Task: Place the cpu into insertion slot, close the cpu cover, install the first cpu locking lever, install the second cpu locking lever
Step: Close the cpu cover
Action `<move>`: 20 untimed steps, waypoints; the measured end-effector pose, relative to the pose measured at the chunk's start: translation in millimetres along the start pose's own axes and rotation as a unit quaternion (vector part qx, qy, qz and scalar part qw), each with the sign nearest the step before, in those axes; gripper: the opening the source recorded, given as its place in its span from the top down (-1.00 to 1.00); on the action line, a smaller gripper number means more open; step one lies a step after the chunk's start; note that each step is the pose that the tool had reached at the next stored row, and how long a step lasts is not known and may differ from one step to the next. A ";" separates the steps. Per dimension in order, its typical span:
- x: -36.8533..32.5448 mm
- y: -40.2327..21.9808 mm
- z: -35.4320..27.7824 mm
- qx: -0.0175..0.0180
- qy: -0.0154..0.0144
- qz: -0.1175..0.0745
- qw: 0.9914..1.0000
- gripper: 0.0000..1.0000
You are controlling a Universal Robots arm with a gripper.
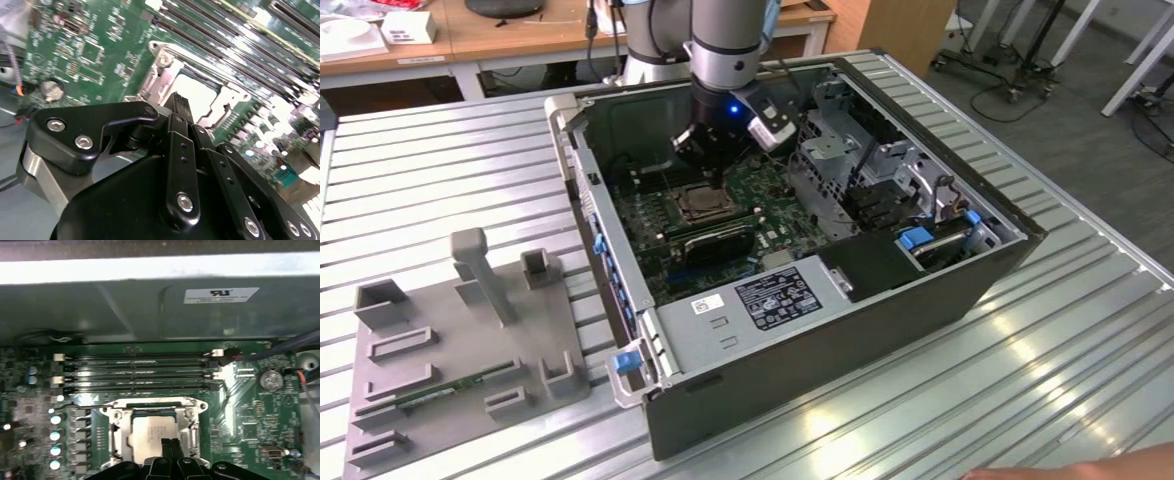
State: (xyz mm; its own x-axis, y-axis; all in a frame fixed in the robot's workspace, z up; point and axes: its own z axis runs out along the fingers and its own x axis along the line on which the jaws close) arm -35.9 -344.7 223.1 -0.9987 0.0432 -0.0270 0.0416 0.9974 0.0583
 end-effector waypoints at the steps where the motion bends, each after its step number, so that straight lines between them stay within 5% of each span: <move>1: 0.2 0.0 0.2 0.000 -0.006 0.000 1.000 0.79; 2: 0.2 0.0 0.4 -0.001 -0.010 -0.001 1.000 0.79; 6: 0.2 0.0 0.3 0.000 -0.010 -0.001 1.000 0.79; 10: 0.2 0.1 0.5 0.017 -0.011 -0.001 1.000 0.79; 15: 0.6 0.1 0.5 0.019 -0.011 -0.001 1.000 0.79; 20: 9.7 -0.4 2.1 0.019 -0.011 -0.001 1.000 0.79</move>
State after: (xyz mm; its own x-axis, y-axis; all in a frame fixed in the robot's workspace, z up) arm -45.5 -344.5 220.7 -0.9979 0.0413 -0.0489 0.0403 0.9990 0.0210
